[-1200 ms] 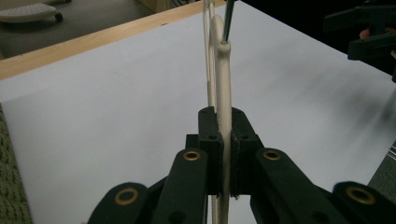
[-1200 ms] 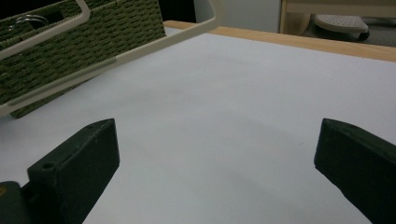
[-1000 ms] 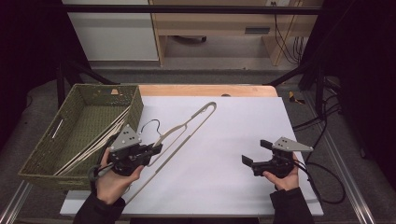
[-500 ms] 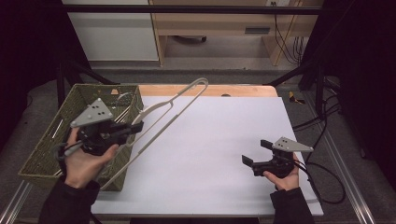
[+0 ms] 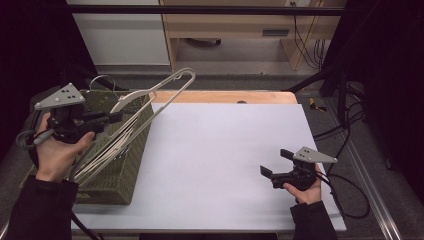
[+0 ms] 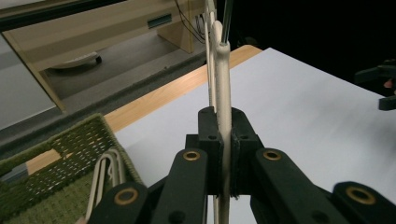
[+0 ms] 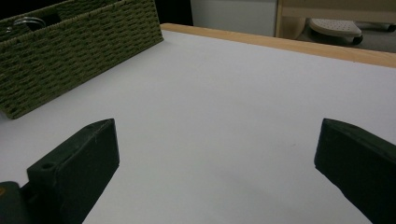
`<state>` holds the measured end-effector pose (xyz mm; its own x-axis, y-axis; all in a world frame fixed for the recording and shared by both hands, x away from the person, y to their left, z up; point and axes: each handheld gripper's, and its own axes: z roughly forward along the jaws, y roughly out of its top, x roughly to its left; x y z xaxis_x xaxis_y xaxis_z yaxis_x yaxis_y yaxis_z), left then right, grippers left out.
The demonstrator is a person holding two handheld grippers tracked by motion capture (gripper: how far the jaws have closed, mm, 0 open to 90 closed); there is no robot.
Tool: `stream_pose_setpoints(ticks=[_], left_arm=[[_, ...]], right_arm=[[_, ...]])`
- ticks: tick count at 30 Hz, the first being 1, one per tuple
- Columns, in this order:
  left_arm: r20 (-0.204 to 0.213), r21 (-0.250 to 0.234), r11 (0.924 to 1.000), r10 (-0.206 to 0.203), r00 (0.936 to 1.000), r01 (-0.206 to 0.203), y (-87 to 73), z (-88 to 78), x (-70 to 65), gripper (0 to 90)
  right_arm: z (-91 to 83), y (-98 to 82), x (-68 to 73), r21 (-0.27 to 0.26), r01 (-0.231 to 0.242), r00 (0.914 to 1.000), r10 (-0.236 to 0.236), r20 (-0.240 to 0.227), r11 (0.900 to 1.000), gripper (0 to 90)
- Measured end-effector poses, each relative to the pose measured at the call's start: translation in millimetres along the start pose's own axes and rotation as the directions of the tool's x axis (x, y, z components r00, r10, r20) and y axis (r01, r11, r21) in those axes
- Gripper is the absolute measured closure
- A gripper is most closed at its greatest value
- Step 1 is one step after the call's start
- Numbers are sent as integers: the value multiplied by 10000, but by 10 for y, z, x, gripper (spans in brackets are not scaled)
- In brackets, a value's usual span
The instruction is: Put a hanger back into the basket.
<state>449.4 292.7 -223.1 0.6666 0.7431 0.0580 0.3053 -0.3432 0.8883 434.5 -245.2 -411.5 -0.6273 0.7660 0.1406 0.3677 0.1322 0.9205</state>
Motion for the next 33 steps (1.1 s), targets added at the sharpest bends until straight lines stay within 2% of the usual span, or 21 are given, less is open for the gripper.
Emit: stream_pose_setpoints(ticks=[3, 5, 9, 12, 14, 18, 22, 24, 25, 29, 33], left_arm=[[-76, 136, 9999, -62, 10000, 63, -48, 10, 125, 859], [-236, 266, 9995, 189, 9995, -183, -66, 16, 204, 859], [-659, 637, 9977, 287, 9974, -246, -94, 9, 316, 860], [-817, 736, 9970, 302, 9962, -242, -121, 0, 408, 859], [-921, 694, 9969, 446, 9947, -382, -144, -3, 481, 859], [-990, 763, 9967, 342, 9945, -267, -214, -14, 607, 859], [-1341, 953, 9943, 595, 9892, -469, -291, -4, 709, 859], [-1370, 1008, 9937, 635, 9885, -499, -335, -2, 742, 860], [-1450, 1198, 9911, 761, 9865, -588, -359, -14, 764, 859], [-1718, 1187, 9901, 954, 9805, -755, -446, -41, 839, 859], [-1793, 1109, 9913, 896, 9797, -704, -520, -76, 917, 859]], right_arm=[[-10, 5, 8, -10, -86, 10000, 86, -6, 10000, 5], [-13, 6, 4, -33, -50, 10000, 50, 10, 10000, 5], [-22, 9, 1, -47, -92, 9999, 93, 51, 9999, 5], [-38, 13, -3, -68, -80, 10000, 80, 29, 9999, 5], [-45, 17, -4, -129, -89, 9999, 90, 70, 9999, 5], [-53, 19, -8, -142, -98, 9999, 99, 72, 9999, 5], [-48, 10, -13, -59, -26, 10000, 27, 54, 10000, 5], [-42, 10, -7, -56, -61, 10000, 61, 69, 10000, 5], [-42, 9, -8, -59, -57, 10000, 58, 71, 10000, 5], [-48, 6, -16, -36, -82, 10000, 82, -7, 10000, 5], [-37, 8, -15, -83, -111, 9999, 110, -92, 9999, 5]])
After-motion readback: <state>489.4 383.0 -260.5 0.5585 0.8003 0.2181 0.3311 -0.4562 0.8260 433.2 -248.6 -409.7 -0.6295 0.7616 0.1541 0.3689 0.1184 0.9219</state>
